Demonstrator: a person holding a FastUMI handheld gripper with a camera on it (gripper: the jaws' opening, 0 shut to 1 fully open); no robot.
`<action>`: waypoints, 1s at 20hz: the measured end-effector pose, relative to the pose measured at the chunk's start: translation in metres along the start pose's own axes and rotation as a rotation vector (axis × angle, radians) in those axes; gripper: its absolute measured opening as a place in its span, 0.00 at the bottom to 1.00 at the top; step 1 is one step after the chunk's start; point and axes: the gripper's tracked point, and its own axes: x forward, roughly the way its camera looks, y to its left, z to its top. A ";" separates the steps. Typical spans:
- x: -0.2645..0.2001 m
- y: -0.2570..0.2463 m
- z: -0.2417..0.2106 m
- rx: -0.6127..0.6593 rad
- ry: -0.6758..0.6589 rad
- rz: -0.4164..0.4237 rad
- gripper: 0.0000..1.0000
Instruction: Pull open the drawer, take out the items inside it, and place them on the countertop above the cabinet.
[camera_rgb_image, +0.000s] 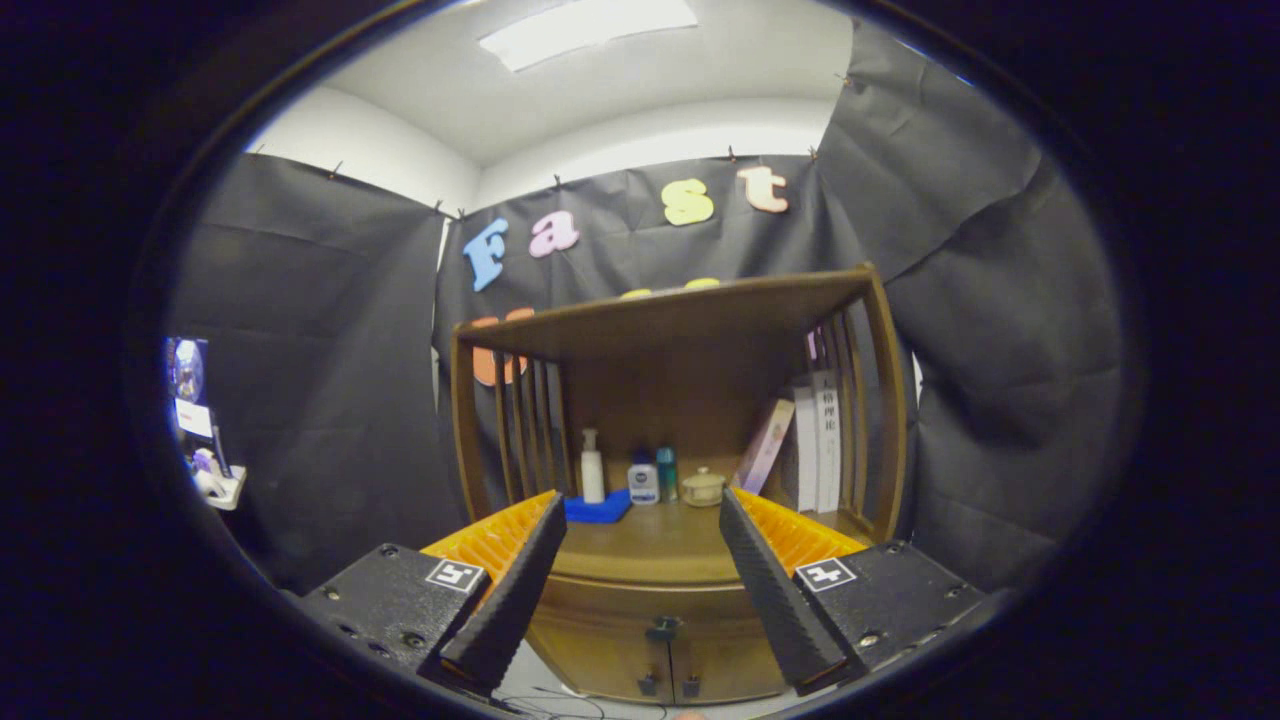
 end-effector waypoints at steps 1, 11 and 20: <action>0.010 0.000 -0.017 0.002 0.026 -0.004 0.98; 0.094 -0.011 -0.172 0.080 0.270 -0.069 0.91; 0.137 -0.044 -0.237 0.061 0.325 -0.199 0.66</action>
